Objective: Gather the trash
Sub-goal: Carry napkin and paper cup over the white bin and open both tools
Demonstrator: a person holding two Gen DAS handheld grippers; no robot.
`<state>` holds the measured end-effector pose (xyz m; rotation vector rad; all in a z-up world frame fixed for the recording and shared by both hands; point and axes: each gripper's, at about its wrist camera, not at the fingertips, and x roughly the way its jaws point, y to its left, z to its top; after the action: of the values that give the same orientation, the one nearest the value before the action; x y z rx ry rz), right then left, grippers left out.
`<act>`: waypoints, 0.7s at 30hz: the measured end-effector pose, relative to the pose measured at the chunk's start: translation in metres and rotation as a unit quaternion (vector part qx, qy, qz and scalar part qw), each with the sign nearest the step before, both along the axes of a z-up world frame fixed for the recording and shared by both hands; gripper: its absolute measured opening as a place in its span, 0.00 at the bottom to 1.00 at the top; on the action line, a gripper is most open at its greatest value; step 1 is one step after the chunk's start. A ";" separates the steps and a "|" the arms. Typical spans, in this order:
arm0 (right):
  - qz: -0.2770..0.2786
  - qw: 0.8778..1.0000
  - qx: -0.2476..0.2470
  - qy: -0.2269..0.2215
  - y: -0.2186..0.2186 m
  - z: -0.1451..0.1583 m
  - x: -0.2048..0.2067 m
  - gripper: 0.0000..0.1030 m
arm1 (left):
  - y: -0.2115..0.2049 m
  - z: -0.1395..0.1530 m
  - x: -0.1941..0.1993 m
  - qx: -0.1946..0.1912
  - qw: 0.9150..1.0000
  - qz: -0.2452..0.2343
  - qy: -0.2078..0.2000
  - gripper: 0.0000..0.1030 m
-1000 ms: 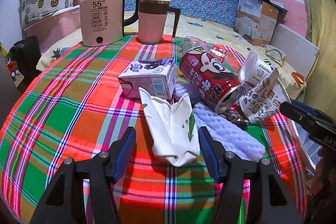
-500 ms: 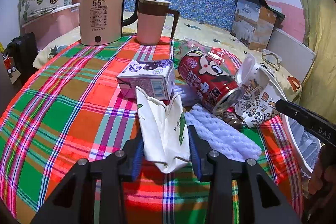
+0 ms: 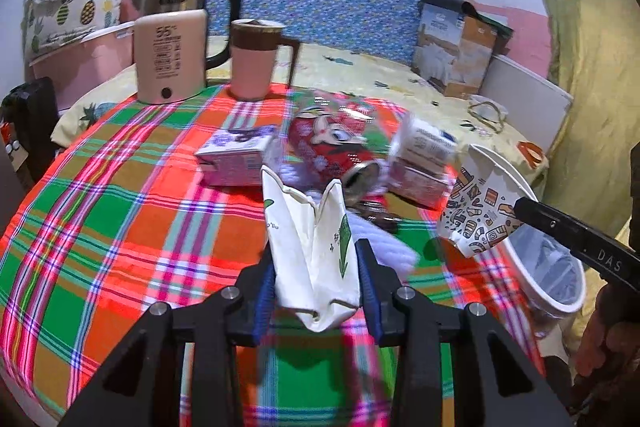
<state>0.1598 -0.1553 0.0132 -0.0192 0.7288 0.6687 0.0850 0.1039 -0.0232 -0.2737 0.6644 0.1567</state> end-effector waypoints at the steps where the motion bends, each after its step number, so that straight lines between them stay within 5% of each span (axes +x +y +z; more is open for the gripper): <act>1: -0.004 1.000 0.002 0.001 -0.005 0.000 -0.001 0.21 | -0.005 0.002 0.001 0.000 1.000 -0.008 -0.001 0.37; 11: -0.093 0.996 0.017 -0.003 -0.071 0.003 -0.005 0.21 | -0.079 0.018 0.024 0.001 0.994 -0.111 -0.013 0.37; 21: -0.164 0.986 0.007 0.009 -0.118 -0.011 0.000 0.21 | -0.162 0.017 0.070 -0.005 0.976 -0.216 -0.005 0.38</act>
<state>0.1603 -0.2732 0.0022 0.1177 0.7240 0.3586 0.1548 -0.0577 -0.0060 -0.1348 0.7007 -0.2651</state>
